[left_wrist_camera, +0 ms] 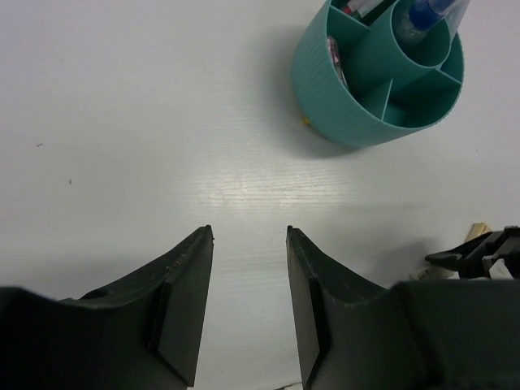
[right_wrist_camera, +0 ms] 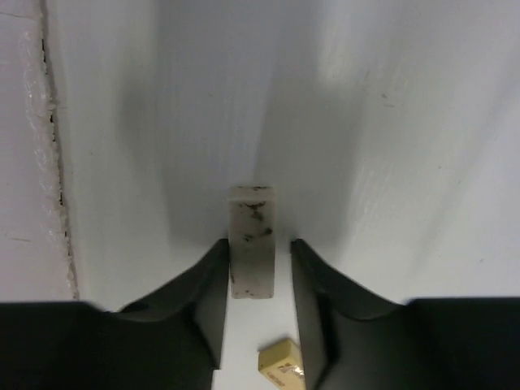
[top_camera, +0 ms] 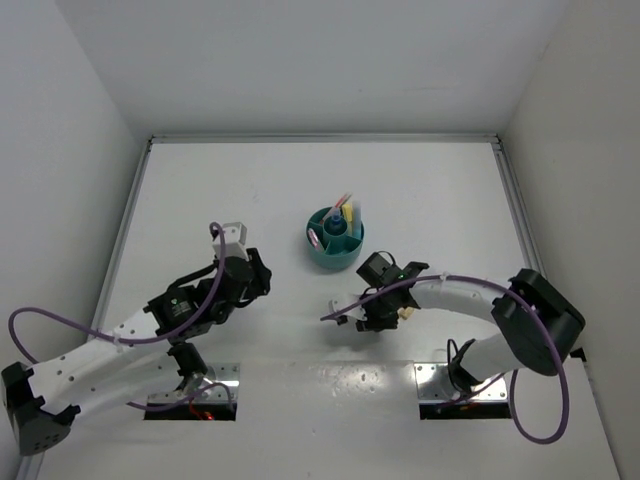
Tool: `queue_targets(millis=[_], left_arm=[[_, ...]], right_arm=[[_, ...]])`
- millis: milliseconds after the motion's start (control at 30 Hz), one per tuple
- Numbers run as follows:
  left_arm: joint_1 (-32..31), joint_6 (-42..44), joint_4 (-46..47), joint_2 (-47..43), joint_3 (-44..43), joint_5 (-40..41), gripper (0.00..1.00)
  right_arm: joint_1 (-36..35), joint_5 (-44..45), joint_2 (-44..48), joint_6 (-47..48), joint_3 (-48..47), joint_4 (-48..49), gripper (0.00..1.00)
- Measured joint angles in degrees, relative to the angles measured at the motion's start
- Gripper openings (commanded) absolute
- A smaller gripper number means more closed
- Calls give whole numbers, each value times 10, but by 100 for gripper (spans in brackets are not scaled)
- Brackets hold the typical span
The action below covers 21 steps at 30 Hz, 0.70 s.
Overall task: Sort the stationery into containers
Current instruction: Grab a piece of stationery with the right arm, then place the stationery into the container
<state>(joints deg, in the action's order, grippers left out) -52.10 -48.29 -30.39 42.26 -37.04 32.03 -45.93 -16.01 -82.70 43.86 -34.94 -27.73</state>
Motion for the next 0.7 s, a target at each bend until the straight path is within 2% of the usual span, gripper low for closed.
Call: queue_targets(millis=[33,67,100,133,167,300,400,533,700], left_arm=[[0,-1,1,-4,2,0,47],[0,-2,1,-9,3,0,47],[0,-3,1,-13,5,1,47],[0,-3,1,-17,6,1,47],[0,-4,0,-20,7,2,47],[0,-4,1,-29,8,1,47],[0,-4,1,-31,8,1,47],[0,-4,0,-31,8,1,47],[0,-4,0,-30,9,-1,47]], right_arm=[[-3,4,0,-3,0,1,26],[-6,7,0,-6,0,2,14],[-10,11,0,-7,0,3,8],[-12,13,1,-7,-2,2,2],[-13,15,1,-9,-4,0,0],[-13,19,17,-21,-22,-13,0],[-9,35,49,-26,-71,-19,0],[-7,78,64,-25,-149,18,0],[-7,135,50,-24,-178,65,0]])
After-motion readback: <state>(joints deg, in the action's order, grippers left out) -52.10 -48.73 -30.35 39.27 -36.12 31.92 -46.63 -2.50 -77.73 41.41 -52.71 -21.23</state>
